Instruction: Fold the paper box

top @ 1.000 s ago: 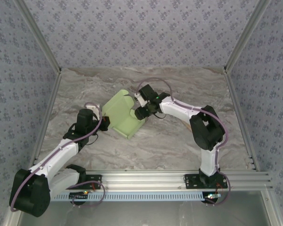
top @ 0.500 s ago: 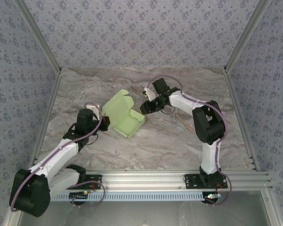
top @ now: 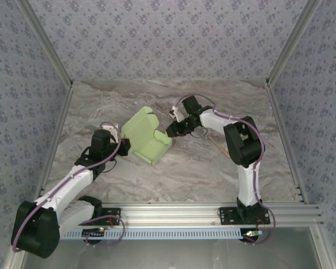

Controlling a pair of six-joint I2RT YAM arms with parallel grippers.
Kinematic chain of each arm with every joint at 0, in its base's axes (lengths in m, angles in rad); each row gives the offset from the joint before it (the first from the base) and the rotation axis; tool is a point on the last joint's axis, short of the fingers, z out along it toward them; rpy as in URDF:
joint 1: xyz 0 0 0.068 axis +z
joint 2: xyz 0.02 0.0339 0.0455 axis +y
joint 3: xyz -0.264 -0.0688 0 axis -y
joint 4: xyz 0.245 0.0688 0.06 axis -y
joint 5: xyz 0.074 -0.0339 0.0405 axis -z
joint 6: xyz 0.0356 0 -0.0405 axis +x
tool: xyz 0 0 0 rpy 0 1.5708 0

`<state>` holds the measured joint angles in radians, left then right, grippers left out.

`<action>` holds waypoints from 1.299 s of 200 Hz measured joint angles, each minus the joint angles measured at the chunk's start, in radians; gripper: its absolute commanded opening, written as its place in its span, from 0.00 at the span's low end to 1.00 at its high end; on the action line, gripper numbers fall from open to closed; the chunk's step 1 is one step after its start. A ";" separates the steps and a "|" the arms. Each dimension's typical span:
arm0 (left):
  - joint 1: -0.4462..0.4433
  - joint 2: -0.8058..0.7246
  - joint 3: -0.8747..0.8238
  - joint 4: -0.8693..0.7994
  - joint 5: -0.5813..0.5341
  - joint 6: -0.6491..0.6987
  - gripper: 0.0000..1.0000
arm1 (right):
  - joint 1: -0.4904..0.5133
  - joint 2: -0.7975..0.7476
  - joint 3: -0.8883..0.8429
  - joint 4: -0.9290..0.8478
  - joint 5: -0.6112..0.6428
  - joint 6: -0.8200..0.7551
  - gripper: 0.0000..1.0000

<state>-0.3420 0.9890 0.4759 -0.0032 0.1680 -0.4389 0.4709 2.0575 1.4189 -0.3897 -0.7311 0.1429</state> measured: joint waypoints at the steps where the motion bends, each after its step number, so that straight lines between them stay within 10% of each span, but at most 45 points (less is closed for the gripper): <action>1: 0.000 0.000 0.000 0.000 0.000 0.000 0.03 | 0.000 0.000 0.000 0.001 0.000 -0.001 0.22; 260: 0.008 0.000 0.000 0.000 -0.009 0.000 0.03 | 0.109 -0.003 0.046 -0.067 0.228 -0.069 0.15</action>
<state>-0.3344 0.9886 0.4755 -0.0029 0.1593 -0.4385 0.5797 2.0548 1.4647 -0.4568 -0.5034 0.0742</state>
